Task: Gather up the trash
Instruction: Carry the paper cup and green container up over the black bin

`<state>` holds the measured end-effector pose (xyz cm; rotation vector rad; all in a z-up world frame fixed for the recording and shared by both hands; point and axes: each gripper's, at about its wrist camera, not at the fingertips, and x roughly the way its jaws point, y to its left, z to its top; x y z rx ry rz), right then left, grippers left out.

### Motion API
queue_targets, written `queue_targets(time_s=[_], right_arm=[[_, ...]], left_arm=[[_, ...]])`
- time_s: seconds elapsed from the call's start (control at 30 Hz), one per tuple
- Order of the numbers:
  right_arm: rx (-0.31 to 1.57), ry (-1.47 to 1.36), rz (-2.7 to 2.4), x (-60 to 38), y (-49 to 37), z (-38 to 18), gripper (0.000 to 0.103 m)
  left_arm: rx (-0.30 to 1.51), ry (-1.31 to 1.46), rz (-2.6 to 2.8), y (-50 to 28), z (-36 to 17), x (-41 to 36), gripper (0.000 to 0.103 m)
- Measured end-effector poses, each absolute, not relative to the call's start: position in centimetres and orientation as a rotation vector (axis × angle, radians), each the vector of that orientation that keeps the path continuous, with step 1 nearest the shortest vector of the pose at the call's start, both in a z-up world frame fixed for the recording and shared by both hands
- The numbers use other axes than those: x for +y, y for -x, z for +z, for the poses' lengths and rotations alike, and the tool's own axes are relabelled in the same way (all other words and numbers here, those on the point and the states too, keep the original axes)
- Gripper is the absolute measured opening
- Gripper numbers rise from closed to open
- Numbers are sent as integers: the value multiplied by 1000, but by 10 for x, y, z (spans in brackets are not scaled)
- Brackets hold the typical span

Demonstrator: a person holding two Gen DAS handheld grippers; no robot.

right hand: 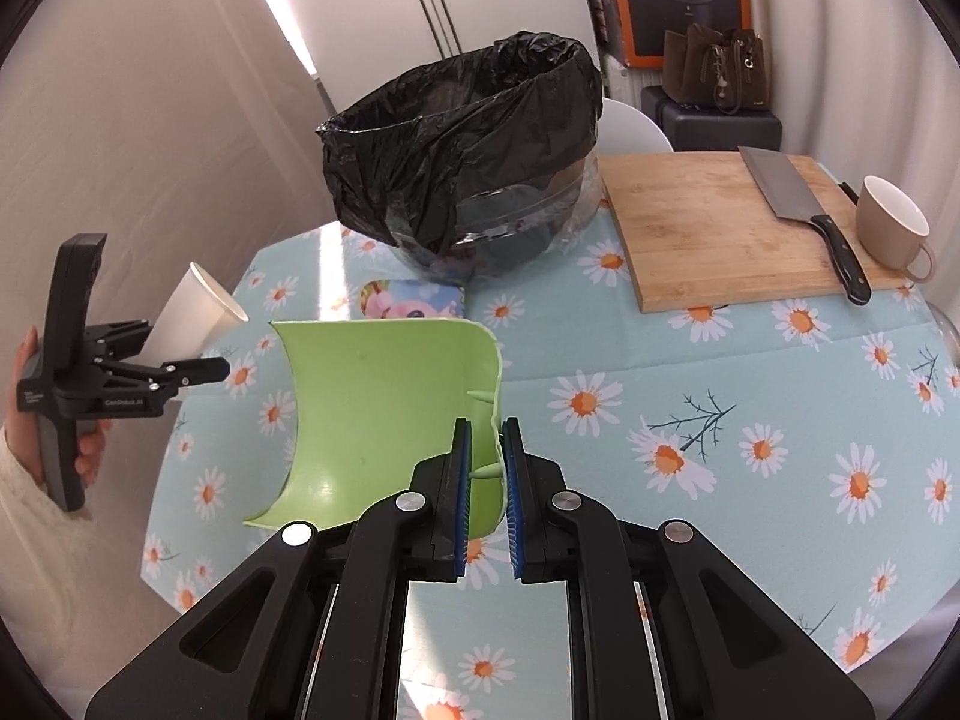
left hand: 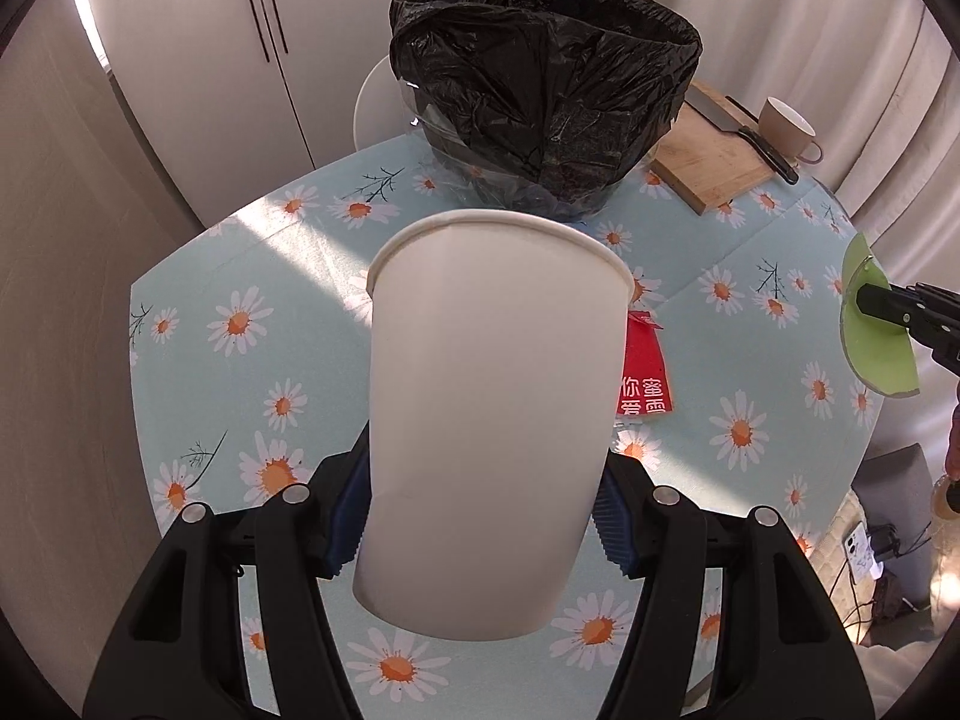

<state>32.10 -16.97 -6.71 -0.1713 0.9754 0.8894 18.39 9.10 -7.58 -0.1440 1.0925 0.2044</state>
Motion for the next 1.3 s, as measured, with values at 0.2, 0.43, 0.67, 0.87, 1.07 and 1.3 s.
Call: queue_targets(time_s=[0.2,0.43,0.67,0.87,1.07,1.3], right_arm=[[942,154,917,-180,-331,-52,9],[900,161,939,-178,-349,-32,9],[871,151,937,-169,-381,-18,9],[837,199,941,-149,-416,2,9],[806,188,984,-123,-451,21,9],[791,182,1011,-84,-492,27,9]], left_arm=[[1052,204,243,-171,-61,86,63],[1068,239,280,-179,-47,91,63],[1020,248,250,-205,-16,101,63],[943,279,178,-241,16,102,63],[925,248,135,-286,29,104,63],[926,195,97,-338,33,110,63]])
